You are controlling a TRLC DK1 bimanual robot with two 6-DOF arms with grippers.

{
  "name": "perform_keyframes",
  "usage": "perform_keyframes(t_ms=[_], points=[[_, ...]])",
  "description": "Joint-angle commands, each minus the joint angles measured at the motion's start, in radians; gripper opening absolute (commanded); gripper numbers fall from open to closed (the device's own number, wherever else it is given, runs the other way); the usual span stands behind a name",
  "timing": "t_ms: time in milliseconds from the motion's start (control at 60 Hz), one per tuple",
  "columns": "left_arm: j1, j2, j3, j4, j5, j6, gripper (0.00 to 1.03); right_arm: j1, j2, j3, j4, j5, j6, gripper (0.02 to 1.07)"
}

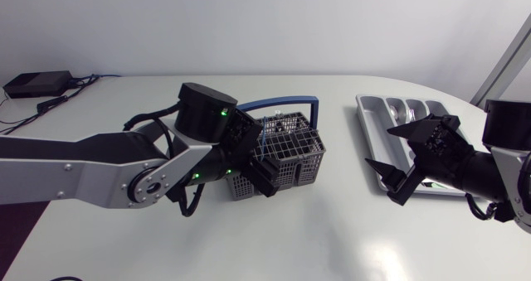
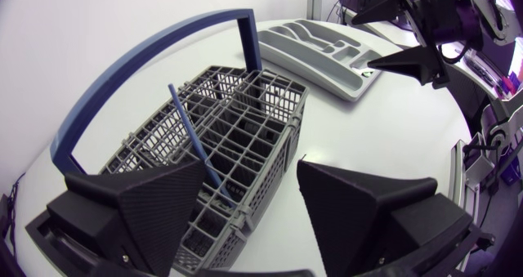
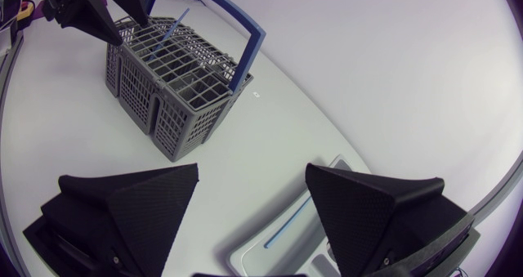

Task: Unload the cutlery basket into the drawer organizer.

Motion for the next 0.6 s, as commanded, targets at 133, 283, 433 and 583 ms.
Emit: perform_keyframes(t_ms=[133,283,433,583], points=[[0.094,0.112,0.026,-0.103,0.091,-0.107,0.83,0.014,-0.010,-0.019,0.004,-0.006,0.029,0.97],[0.094,0.083,0.025,-0.114,0.102,-0.118,0.83,0.014,-0.021,-0.028,0.003,-0.006,0.027,0.97],[0.045,-0.012,-0.032,0.001,0.076,-0.104,0.83,0.019,-0.024,-0.031,0.003,-0.003,0.029,0.97],[-0.015,-0.034,-0.081,0.109,-0.018,-0.090,0.83,0.022,-0.021,-0.034,0.003,-0.003,0.031,0.97]])
